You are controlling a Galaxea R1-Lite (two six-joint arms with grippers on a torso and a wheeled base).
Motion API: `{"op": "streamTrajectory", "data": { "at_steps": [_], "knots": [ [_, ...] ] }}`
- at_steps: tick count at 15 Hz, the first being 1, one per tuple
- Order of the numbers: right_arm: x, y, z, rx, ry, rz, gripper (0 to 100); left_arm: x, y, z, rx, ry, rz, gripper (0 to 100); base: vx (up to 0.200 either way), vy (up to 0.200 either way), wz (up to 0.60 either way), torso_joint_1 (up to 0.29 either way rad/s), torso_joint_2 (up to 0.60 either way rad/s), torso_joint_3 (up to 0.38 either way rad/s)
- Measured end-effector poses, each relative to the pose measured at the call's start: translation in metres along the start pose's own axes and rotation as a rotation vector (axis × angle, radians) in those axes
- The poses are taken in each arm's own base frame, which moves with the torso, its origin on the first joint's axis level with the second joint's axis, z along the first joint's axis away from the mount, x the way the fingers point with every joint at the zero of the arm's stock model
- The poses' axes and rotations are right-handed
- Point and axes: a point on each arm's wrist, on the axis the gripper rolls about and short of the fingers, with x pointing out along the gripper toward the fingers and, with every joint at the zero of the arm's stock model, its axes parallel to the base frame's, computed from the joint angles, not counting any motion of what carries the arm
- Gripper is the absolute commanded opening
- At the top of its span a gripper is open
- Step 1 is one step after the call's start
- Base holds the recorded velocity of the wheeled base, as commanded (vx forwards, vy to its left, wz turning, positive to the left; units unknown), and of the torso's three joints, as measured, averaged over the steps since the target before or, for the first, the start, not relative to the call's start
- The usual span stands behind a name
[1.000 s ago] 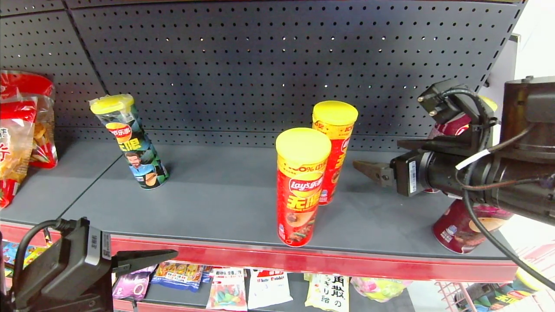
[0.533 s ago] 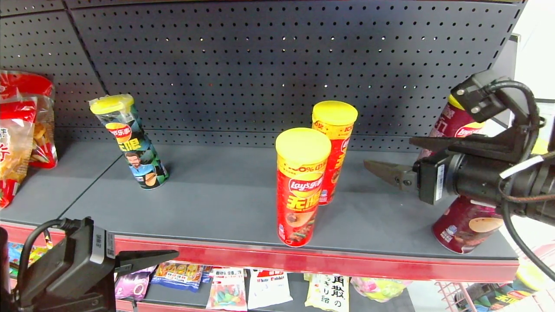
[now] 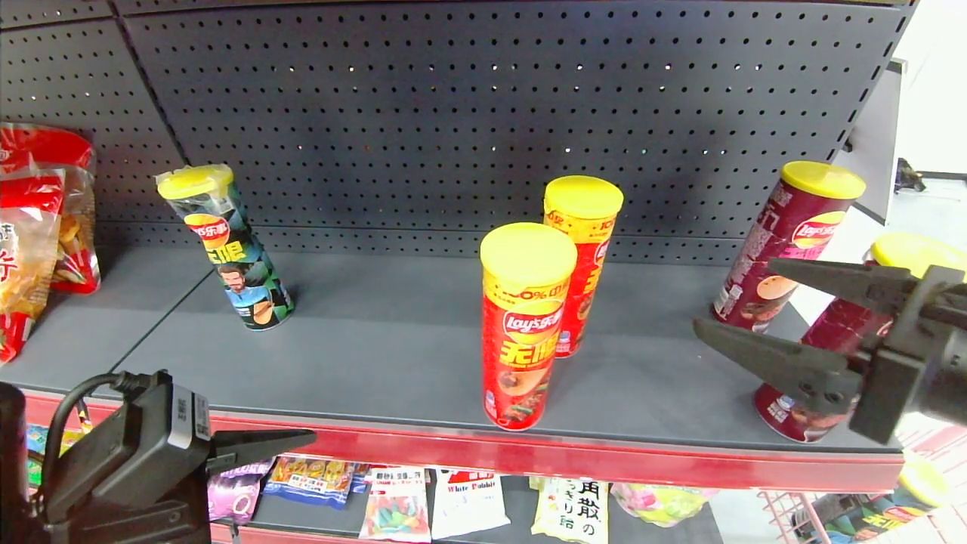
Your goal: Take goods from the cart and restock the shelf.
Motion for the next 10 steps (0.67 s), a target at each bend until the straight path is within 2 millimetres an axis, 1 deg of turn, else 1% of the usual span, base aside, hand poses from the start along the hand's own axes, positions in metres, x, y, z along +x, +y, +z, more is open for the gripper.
{"op": "streamTrajectory", "data": {
  "at_steps": [2,5,8,10],
  "knots": [
    [-0.024,-0.001,-0.007,0.002,-0.039,0.041,100,0.004,0.002,0.004,0.003,-0.007,0.001,100,0.000,0.000,0.00,0.000,0.00,0.000],
    [-0.063,-0.010,-0.022,0.011,-0.077,0.025,100,0.012,0.007,0.009,0.015,-0.032,0.006,100,0.000,0.000,0.00,0.000,0.00,0.000],
    [-0.103,-0.020,-0.042,0.037,-0.028,-0.064,100,0.018,0.010,0.010,0.014,-0.030,0.006,100,0.000,0.000,0.00,0.000,0.00,0.000],
    [-0.129,-0.024,-0.059,0.077,0.024,-0.202,100,0.020,0.011,0.010,0.012,-0.020,0.003,100,0.000,0.000,0.00,0.000,0.00,0.000]
  ]
}}
